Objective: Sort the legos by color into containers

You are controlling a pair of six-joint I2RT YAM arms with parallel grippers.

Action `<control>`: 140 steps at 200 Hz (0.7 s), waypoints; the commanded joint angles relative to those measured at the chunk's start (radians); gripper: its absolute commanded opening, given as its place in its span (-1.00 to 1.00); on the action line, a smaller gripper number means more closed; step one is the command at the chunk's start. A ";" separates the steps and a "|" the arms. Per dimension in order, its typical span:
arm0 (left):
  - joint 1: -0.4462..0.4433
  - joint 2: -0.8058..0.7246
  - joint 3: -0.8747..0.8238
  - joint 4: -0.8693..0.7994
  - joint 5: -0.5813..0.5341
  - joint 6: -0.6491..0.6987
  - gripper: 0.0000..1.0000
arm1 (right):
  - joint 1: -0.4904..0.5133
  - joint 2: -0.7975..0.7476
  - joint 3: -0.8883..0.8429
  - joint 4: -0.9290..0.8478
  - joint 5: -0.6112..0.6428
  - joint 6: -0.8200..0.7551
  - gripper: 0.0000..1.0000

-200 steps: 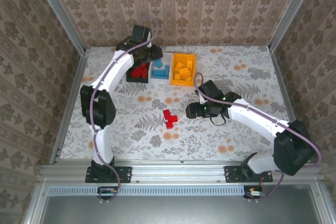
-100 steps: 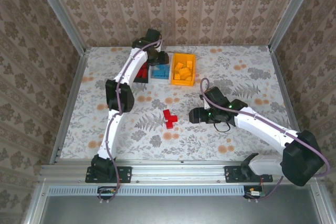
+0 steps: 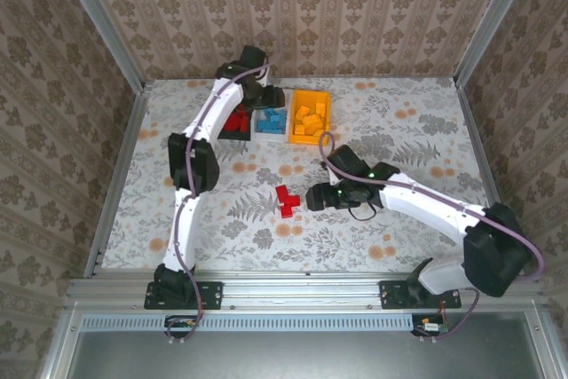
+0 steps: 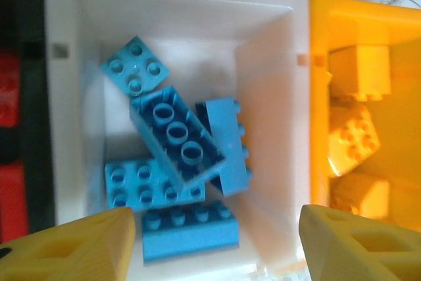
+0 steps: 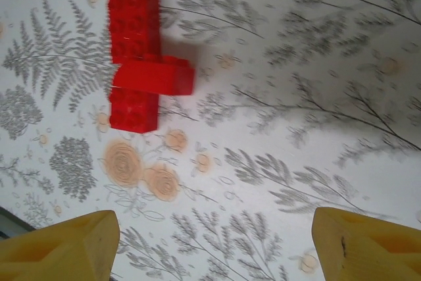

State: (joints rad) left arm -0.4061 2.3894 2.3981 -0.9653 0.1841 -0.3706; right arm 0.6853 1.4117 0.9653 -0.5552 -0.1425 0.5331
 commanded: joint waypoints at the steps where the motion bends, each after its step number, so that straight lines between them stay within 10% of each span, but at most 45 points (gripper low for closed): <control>1: 0.006 -0.241 -0.153 0.071 0.000 0.023 0.37 | 0.037 0.095 0.109 -0.060 0.005 -0.057 0.57; 81: 0.090 -0.944 -1.059 0.258 -0.004 0.001 0.47 | 0.113 0.489 0.465 -0.172 0.018 -0.110 0.56; 140: 0.125 -1.256 -1.402 0.260 0.017 -0.051 0.50 | 0.117 0.681 0.626 -0.240 0.133 -0.164 0.51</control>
State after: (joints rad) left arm -0.2897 1.2289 1.0626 -0.7189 0.1852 -0.3893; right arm 0.8013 2.0342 1.5326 -0.7189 -0.0799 0.4122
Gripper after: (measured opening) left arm 0.749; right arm 0.766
